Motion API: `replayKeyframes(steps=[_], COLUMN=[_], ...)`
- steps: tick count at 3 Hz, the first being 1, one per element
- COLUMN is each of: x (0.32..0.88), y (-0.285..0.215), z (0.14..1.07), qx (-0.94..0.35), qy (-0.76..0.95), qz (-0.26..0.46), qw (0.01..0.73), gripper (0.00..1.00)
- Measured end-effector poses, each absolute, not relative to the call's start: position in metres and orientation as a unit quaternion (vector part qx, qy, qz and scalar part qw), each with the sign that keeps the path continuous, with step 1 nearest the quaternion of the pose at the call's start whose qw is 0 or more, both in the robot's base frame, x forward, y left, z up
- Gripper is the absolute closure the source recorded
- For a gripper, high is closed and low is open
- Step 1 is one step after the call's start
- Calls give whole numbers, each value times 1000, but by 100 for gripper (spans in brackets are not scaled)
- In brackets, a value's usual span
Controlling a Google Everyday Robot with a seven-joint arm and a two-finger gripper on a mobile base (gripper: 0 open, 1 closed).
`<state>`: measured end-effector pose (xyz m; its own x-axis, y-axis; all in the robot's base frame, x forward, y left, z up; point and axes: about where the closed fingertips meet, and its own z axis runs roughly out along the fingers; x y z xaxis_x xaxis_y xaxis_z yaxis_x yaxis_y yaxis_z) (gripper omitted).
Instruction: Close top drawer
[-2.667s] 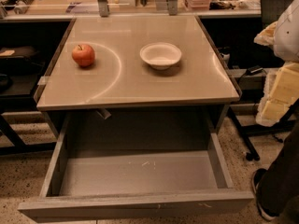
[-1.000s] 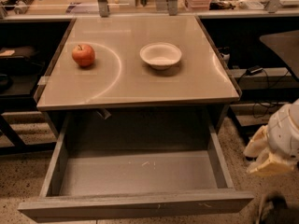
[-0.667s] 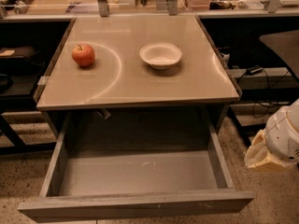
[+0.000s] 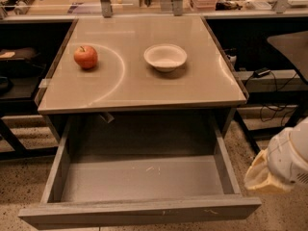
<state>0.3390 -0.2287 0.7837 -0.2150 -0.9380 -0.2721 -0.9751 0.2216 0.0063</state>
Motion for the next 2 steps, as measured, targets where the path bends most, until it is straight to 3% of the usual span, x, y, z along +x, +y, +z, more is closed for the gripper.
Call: replayKeyframes(steps=[2], x=[296], y=[-165], z=[696], qx=[-603], qy=[763], qz=[167], qw=[162], gripper=[100])
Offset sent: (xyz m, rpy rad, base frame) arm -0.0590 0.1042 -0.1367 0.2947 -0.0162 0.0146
